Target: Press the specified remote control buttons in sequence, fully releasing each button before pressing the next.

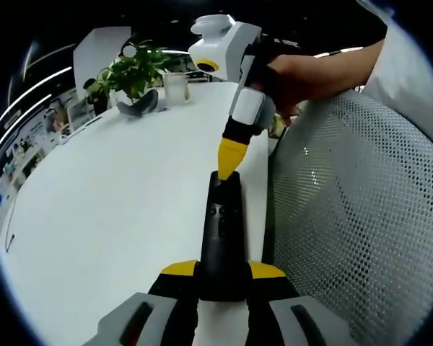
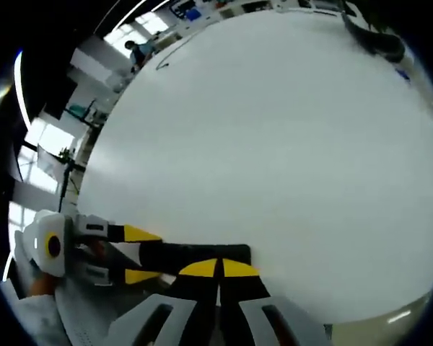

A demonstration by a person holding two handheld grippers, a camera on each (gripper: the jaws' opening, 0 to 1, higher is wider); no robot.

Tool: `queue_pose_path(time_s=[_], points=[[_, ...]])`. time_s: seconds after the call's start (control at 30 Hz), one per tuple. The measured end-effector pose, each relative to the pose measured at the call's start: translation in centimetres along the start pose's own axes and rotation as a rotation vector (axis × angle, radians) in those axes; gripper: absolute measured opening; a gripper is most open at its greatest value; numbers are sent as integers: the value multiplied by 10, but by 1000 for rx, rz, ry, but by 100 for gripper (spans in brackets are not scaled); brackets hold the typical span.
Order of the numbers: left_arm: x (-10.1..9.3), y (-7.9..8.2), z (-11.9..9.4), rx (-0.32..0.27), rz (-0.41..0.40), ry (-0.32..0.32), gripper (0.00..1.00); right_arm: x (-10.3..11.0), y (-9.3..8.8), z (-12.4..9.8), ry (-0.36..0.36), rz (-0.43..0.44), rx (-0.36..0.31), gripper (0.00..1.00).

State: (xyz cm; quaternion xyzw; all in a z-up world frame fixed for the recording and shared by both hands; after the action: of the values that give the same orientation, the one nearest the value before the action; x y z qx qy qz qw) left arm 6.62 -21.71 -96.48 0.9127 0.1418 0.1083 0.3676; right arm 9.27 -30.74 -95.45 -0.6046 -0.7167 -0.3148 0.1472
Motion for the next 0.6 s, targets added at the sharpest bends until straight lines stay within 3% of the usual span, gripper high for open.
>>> queue_pose_path(time_s=[0.2, 0.6], points=[[-1, 1, 2, -6, 12, -1, 24, 8, 0, 2, 29, -18, 6, 0], [-1, 2, 2, -8, 5, -3, 24, 6, -4, 5, -43, -110, 46, 0]])
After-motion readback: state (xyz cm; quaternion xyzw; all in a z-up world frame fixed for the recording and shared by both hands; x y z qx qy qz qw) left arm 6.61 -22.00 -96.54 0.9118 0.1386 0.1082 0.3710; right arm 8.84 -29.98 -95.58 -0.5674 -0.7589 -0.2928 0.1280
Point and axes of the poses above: the point that each gripper's makers call its tool centre point, and the gripper's own axes: z roughly forward along the fingers, x roughly to its left, y roughly out of its top, the point moved 1 cm from there along -z, roughly backward along the fingers, and after that the axes turned 8 degrees about y, right-handed, at the moved point
